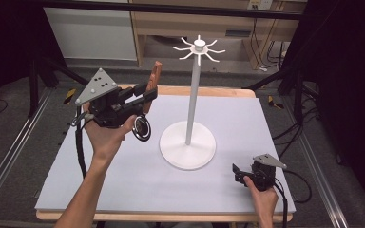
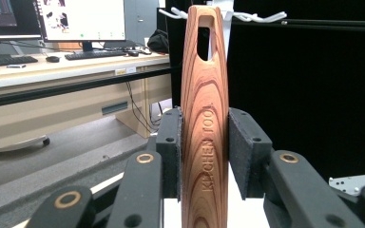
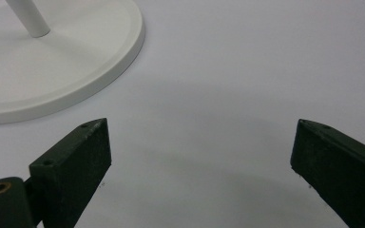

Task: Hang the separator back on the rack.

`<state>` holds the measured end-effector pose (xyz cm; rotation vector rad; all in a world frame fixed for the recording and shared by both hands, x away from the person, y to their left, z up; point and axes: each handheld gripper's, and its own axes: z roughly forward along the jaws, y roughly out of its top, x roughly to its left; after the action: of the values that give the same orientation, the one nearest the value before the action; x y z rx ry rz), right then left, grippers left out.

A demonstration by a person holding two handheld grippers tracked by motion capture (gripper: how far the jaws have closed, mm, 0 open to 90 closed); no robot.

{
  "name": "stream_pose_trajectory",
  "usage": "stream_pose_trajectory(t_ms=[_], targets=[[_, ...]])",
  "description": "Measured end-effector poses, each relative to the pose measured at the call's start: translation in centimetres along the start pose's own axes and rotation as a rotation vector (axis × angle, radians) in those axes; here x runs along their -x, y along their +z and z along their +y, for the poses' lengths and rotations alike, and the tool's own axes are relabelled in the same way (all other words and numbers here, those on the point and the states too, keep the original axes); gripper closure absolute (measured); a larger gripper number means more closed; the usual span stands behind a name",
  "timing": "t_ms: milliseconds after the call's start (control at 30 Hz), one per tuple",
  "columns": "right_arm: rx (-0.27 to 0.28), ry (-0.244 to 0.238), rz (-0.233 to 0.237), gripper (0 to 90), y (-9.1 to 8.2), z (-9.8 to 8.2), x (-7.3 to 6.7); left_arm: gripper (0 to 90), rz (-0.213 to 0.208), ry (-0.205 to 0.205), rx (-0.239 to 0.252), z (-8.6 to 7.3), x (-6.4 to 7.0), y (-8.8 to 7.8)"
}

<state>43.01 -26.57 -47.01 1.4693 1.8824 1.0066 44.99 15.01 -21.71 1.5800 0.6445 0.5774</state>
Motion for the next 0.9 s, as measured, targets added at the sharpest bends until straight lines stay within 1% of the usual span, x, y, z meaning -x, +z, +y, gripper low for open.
stream_pose_trajectory(t_ms=[33,100,267,333,467,567,867,900], targets=[[0.001,0.0,0.0,6.7,0.0,0.0,0.0,67.5,0.0,-0.006,0.007,0.1,0.0,0.1],[0.002,-0.002,0.001,6.7,0.0,0.0,0.0,67.5,-0.002,-0.001,0.018,0.3,0.0,0.2],[0.001,-0.002,0.002,6.7,0.0,0.0,0.0,67.5,-0.011,0.001,0.023,0.9,0.4,0.4],[0.001,-0.002,0.002,6.7,0.0,0.0,0.0,67.5,-0.008,0.0,0.017,1.1,0.4,0.4],[0.001,0.003,0.001,6.7,0.0,0.0,0.0,67.5,-0.024,0.008,0.03,1.7,0.9,0.9],[-0.001,0.001,0.001,6.7,0.0,0.0,0.0,67.5,-0.028,0.011,0.035,1.9,1.2,1.1],[-0.001,0.002,0.004,6.7,0.1,0.0,0.0,67.5,-0.028,0.016,0.035,2.5,1.5,1.7],[0.0,0.002,0.004,6.7,0.1,0.0,0.0,67.5,-0.03,0.016,0.031,2.6,1.5,2.0]])
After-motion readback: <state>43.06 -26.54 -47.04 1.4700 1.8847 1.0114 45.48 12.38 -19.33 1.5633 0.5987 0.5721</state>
